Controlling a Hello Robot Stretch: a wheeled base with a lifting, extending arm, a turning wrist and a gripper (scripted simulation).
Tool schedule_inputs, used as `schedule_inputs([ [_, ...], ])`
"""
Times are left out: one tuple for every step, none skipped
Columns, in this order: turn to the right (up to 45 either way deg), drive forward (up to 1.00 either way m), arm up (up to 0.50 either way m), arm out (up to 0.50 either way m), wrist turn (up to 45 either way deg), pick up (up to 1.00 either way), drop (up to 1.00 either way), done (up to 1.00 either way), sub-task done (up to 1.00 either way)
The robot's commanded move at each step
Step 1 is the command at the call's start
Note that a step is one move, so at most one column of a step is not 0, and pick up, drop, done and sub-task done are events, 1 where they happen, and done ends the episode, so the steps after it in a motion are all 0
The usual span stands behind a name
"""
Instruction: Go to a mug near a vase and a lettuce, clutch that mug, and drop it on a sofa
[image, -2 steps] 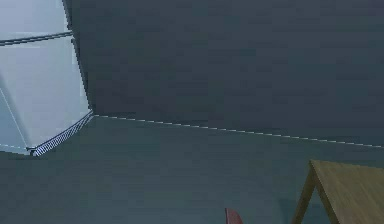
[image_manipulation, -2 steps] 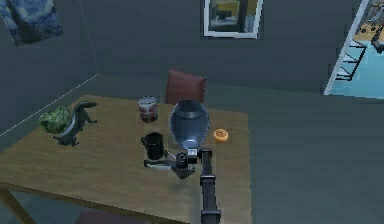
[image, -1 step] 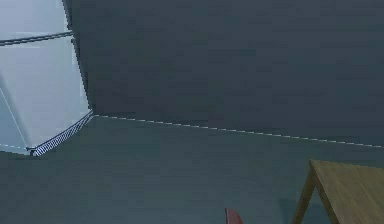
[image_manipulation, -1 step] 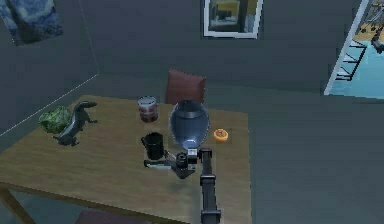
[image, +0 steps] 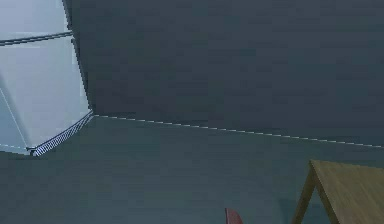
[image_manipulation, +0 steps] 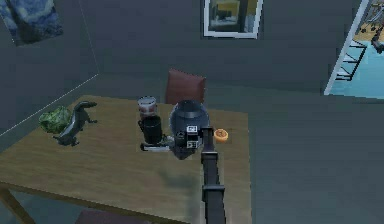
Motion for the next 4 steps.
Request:
schedule_inputs([
  [0.0, 0.00, 0.26, 0.00, 0.0, 0.00, 0.00, 0.00, 0.00],
  [0.0, 0.00, 0.00, 0.00, -45.0, 0.00, 0.00, 0.00, 0.00],
  [0.0, 0.00, 0.00, 0.00, -45.0, 0.00, 0.00, 0.00, 0.00],
  [0.0, 0.00, 0.00, -0.38, 0.0, 0.00, 0.00, 0.00, 0.00],
])
